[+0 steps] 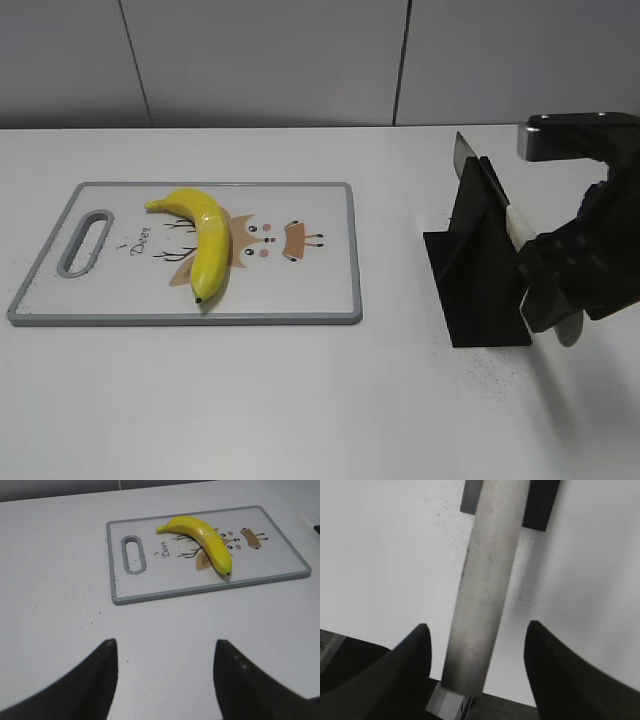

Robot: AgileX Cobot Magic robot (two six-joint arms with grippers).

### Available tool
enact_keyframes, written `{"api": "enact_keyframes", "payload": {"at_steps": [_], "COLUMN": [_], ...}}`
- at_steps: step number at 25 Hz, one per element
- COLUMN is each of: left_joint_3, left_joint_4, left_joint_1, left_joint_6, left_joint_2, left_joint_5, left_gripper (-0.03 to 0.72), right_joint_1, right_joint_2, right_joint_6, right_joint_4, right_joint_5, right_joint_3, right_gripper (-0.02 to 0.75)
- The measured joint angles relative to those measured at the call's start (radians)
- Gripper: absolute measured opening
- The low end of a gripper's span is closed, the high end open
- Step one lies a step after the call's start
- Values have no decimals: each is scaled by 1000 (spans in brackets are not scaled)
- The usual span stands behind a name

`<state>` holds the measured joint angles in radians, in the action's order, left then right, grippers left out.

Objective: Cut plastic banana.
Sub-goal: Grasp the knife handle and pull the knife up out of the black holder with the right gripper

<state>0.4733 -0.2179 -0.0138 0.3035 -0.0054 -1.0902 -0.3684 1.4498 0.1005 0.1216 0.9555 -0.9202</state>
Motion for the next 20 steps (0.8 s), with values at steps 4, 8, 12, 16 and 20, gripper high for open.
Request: {"api": "enact_keyframes", "payload": {"at_steps": [4, 8, 12, 16, 20], "left_joint_3": [0, 0, 0, 0, 0], "left_joint_4": [0, 0, 0, 0, 0], "left_joint_1": [0, 0, 0, 0, 0], "left_joint_6": [0, 0, 0, 0, 0], "left_joint_2": [0, 0, 0, 0, 0], "left_joint_5": [0, 0, 0, 0, 0], "left_gripper": [589, 589, 589, 589, 589], "right_joint_1": [0, 0, 1, 1, 4], "right_joint_2": [73, 123, 142, 142, 136], "right_joint_6": [0, 1, 25, 35, 36], "right_joint_4": [0, 9, 11, 17, 27], "right_joint_5": [-17, -18, -18, -17, -18], "right_joint_3": [-33, -47, -49, -49, -49], "right_gripper": [413, 300, 200, 195, 194]}}
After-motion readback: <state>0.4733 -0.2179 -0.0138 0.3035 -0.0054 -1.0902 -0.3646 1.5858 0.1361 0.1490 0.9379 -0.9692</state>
